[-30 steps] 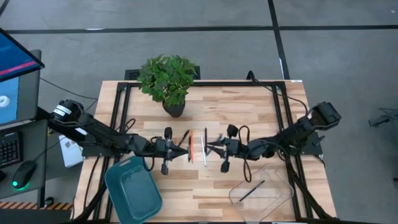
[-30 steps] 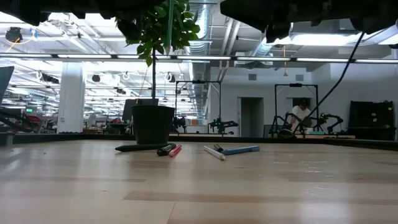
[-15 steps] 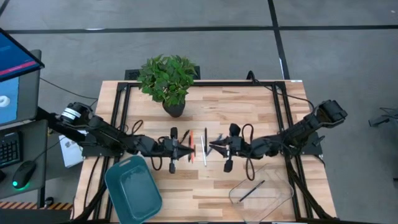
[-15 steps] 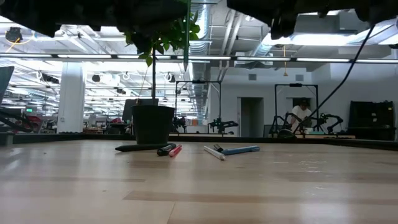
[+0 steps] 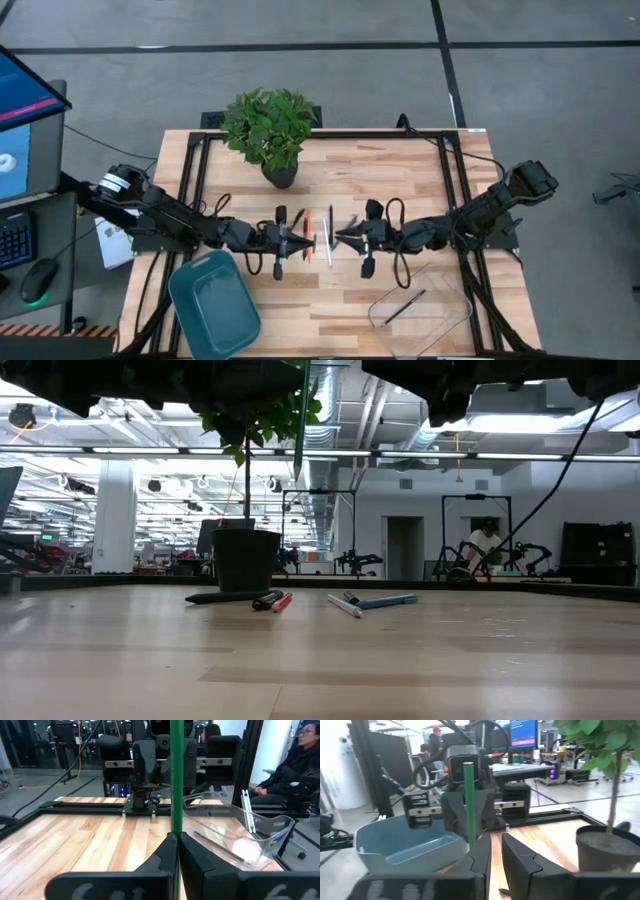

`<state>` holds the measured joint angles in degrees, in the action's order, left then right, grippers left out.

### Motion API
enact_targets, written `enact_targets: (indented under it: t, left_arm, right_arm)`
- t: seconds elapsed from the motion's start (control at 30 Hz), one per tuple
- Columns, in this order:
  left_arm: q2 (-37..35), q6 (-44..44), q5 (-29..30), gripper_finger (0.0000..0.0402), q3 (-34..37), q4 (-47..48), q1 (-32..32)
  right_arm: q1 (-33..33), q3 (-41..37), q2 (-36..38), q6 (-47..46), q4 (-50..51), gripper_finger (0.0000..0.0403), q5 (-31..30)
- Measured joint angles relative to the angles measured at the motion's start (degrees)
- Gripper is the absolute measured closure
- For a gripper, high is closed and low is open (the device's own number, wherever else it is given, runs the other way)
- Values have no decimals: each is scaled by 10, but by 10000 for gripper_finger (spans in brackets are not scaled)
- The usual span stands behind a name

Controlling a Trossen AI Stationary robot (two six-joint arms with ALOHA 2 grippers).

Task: Sort pens & pencils
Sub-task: Put the green pencil into the transparent bin

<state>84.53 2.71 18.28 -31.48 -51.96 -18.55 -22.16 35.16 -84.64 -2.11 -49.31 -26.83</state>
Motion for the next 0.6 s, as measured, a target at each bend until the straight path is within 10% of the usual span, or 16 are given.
enact_targets:
  t: [0.6]
  left_arm:
    - [0, 1, 0, 401, 0, 0, 0]
  right_arm:
    - [8, 0, 0, 9, 22, 335, -17]
